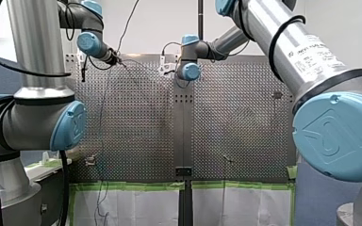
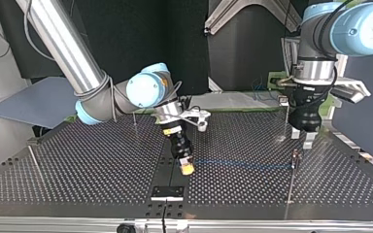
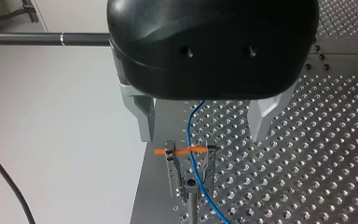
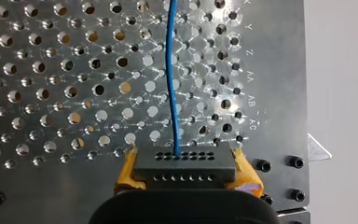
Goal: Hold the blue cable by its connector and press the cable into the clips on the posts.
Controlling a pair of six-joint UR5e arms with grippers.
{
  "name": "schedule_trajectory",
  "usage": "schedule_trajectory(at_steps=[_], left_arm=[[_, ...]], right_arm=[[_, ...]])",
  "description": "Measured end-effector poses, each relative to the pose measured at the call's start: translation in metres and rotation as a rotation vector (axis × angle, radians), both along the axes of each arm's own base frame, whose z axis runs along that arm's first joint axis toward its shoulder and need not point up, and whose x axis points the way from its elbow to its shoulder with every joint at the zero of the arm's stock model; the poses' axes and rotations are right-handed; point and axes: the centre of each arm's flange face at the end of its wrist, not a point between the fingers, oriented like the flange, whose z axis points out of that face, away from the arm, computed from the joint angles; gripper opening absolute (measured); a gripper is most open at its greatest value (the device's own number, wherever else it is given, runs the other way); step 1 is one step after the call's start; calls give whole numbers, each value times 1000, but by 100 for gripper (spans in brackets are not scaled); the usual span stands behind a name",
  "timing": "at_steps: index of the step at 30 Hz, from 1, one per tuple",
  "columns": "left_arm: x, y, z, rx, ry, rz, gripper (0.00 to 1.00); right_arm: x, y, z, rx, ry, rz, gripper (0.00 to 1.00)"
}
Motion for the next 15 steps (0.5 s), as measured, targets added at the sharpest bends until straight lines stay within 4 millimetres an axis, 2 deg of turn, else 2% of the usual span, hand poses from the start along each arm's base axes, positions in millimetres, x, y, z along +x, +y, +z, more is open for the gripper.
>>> schedule_trajectory(at_steps=[15], left_arm=[[2, -3, -2, 2, 6, -23, 98]], right_arm=[[-1, -1, -2, 1, 8, -4, 0]])
